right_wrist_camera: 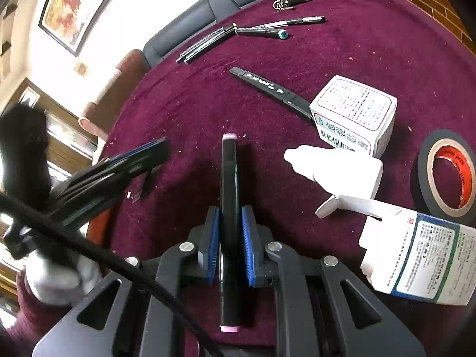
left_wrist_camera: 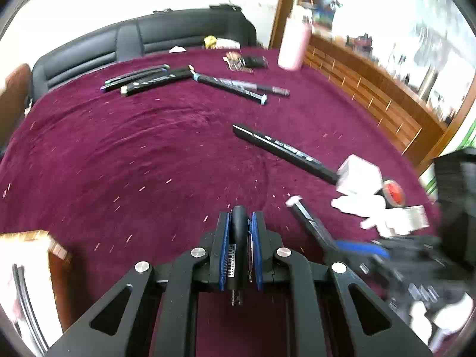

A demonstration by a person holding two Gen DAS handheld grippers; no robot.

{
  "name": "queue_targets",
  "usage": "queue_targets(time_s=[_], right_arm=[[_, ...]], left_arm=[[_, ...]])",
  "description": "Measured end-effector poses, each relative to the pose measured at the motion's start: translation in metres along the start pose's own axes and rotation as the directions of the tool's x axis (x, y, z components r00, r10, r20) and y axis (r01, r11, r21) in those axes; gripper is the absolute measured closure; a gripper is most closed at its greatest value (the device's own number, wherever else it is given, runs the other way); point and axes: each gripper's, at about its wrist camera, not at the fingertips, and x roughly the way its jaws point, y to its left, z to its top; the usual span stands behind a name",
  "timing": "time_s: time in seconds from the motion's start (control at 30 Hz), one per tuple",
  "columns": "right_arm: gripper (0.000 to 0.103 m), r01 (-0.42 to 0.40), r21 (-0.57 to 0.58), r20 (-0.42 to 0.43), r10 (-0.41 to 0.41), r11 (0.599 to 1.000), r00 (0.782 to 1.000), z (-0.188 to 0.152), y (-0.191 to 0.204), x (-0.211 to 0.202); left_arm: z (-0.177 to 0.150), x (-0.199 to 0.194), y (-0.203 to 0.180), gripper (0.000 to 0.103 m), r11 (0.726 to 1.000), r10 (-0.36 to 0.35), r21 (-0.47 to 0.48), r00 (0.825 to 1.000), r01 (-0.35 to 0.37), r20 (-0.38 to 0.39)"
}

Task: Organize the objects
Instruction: 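Lower the pen into the tray while the right gripper lowers the marker there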

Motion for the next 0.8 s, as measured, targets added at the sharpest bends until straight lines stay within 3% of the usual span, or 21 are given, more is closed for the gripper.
queue_targets(time_s=[0.17, 0.3, 0.4, 0.43, 0.57, 0.63, 0.8], right_arm=[[0.090, -0.079, 0.062, 0.001, 0.079, 0.995, 0.997, -0.001, -0.011, 0.001], [0.091, 0.055, -0.043, 0.009, -0.054, 0.998, 0.998, -0.004, 0.012, 0.004], [0.090, 0.193, -0.098, 0.006, -0.193, 0.976, 0.981, -0.002, 0.033, 0.012], [0.090, 0.202, -0.100, 0.000, -0.203, 0.974, 0.979, 0.001, 0.034, 0.015], [0.090, 0.120, -0.025, -0.041, -0.121, 0.992, 0.992, 0.005, 0.030, 0.015], [0.090, 0.016, 0.026, -0.037, -0.015, 1.000, 0.999, -0.003, 0.027, 0.001], [0.090, -0.177, 0.065, -0.047, 0.181, 0.982, 0.982, -0.010, 0.064, -0.006]], left_arm=[[-0.029, -0.067, 0.029, 0.092, 0.996, -0.017, -0.090, 0.996, 0.025, 0.091], [-0.058, -0.112, 0.059, 0.092, 0.988, 0.028, -0.151, 0.991, -0.008, 0.133], [-0.080, -0.143, 0.084, 0.092, 0.978, 0.049, -0.210, 0.984, -0.012, 0.169], [-0.089, -0.157, 0.096, 0.092, 0.971, 0.059, -0.240, 0.981, -0.012, 0.187], [-0.116, -0.187, 0.128, 0.092, 0.946, 0.095, -0.324, 0.970, -0.018, 0.223], [-0.130, -0.199, 0.145, 0.091, 0.934, 0.114, -0.357, 0.965, -0.023, 0.235], [-0.160, -0.210, 0.186, 0.091, 0.900, 0.135, -0.435, 0.967, -0.029, 0.214]])
